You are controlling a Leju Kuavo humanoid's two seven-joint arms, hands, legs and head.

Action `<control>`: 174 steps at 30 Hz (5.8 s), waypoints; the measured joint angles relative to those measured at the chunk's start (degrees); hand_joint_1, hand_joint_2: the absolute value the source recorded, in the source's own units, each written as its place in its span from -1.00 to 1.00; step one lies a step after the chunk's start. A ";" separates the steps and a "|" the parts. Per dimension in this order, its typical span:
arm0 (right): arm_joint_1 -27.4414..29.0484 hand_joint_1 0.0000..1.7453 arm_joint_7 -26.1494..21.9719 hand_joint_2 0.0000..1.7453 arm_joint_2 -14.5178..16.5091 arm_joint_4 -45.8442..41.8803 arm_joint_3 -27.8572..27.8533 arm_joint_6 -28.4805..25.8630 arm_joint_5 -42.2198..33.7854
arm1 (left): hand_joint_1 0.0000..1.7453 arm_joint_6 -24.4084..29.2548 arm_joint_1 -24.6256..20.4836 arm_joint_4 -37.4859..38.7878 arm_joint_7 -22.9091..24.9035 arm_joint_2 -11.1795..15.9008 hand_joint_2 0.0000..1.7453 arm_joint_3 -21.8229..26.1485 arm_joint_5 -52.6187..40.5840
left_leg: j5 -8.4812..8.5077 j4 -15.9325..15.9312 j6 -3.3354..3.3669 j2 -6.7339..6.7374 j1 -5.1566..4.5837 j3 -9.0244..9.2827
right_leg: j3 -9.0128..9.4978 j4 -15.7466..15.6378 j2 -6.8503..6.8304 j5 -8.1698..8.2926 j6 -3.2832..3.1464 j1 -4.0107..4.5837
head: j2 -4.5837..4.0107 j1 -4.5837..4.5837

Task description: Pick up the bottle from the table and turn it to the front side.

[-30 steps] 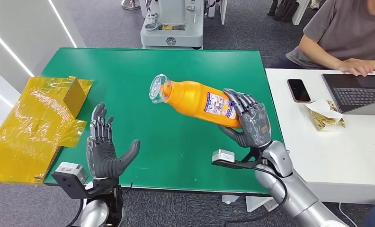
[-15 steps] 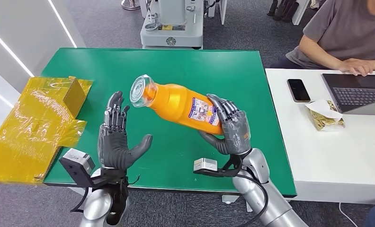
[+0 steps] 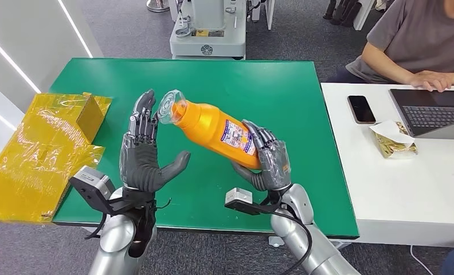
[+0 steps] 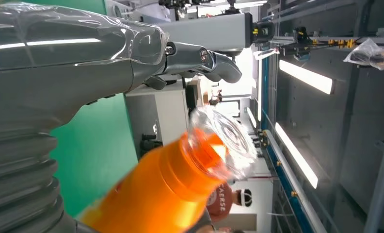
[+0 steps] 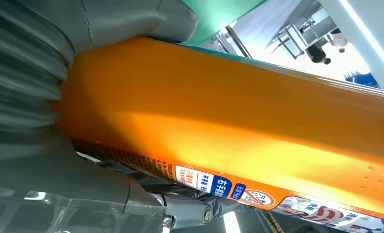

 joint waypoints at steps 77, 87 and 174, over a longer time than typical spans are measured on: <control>-6.67 1.00 -2.87 1.00 6.99 11.51 7.63 0.08 -4.32 | -0.85 3.56 -7.15 13.71 0.92 -0.12 1.00 0.16 1.14 | 0.01 0.00 0.00 0.01 0.00 0.01 | -0.01 0.03 0.01 0.00 0.00 0.00 | 0.00 0.00; -6.92 1.00 -3.30 1.00 7.58 12.52 5.78 0.00 -1.87 | 1.00 2.49 -6.74 13.88 0.91 -0.12 1.00 0.16 1.38 | 0.01 0.00 0.00 0.01 0.00 0.01 | -0.01 0.03 0.02 0.00 0.00 0.00 | 0.00 0.00; 16.89 -1.00 -7.67 1.00 6.54 -29.90 -0.81 0.00 -9.28 | 1.00 6.60 -6.45 15.74 0.81 1.08 1.00 7.72 -5.28 | 0.00 -0.03 0.00 0.03 0.00 0.00 | -0.02 0.01 0.02 -0.01 -0.01 0.00 | 0.00 0.01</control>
